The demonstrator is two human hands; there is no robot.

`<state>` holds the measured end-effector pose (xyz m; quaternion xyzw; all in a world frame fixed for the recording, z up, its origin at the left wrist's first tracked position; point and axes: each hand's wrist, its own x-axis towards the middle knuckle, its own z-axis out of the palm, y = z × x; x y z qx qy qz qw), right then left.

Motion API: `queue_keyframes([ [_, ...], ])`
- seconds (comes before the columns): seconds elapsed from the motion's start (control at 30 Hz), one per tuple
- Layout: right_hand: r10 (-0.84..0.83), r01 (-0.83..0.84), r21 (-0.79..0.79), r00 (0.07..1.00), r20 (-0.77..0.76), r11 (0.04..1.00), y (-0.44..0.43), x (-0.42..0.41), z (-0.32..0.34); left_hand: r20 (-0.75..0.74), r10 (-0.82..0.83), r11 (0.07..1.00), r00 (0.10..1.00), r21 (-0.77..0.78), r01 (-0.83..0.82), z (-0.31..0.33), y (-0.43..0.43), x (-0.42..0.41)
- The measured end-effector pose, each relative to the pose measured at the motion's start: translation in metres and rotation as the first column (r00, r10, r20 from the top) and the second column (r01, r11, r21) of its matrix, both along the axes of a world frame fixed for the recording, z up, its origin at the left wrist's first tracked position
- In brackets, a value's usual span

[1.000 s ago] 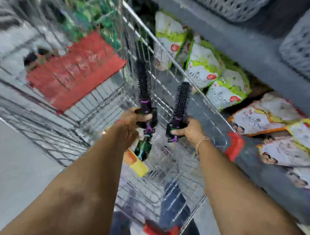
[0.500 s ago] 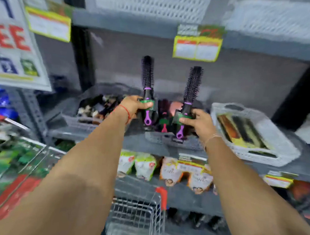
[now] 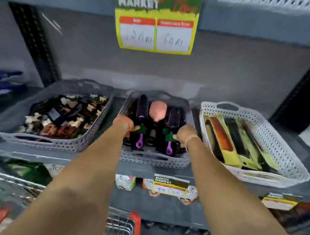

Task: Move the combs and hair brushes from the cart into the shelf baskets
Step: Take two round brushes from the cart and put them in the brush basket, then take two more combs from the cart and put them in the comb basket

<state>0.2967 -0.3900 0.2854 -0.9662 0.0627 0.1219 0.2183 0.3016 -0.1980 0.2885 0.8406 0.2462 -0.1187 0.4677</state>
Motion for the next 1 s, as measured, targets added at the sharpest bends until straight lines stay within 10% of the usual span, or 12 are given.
queue_keyframes([
  [0.13,-0.072,0.072,-0.004,0.997,0.021,0.997,0.006,0.005,-0.006,-0.152,-0.040,0.979,0.988,0.191,0.069,-0.002,0.008,0.000],
  [0.3,-0.049,0.058,-0.029,0.963,0.264,0.998,0.018,-0.016,0.010,0.117,-0.067,0.937,0.991,0.348,0.022,0.016,0.015,-0.029],
  [0.37,-0.015,-0.073,0.264,0.949,0.316,0.962,0.046,-0.034,0.032,0.270,-0.054,0.997,0.961,0.070,0.037,0.036,0.029,-0.054],
  [0.43,-0.002,-0.167,0.665,0.969,0.245,0.728,0.083,-0.061,0.056,0.299,0.040,0.924,0.954,-0.374,0.078,0.049,0.056,-0.079],
  [0.57,0.255,-0.266,0.849,0.953,0.161,0.457,0.177,-0.120,0.056,0.239,0.196,0.829,0.951,-0.559,-0.030,0.034,0.142,-0.156],
  [0.77,0.547,-0.263,0.790,0.830,-0.107,0.554,0.274,-0.163,-0.056,-0.039,0.378,0.711,0.925,-0.627,-0.317,-0.085,0.228,-0.249],
  [1.0,0.569,-0.265,0.542,0.630,-0.528,0.798,0.298,-0.174,-0.237,-0.422,0.645,0.558,0.637,-0.310,-0.770,-0.274,0.244,-0.338],
])
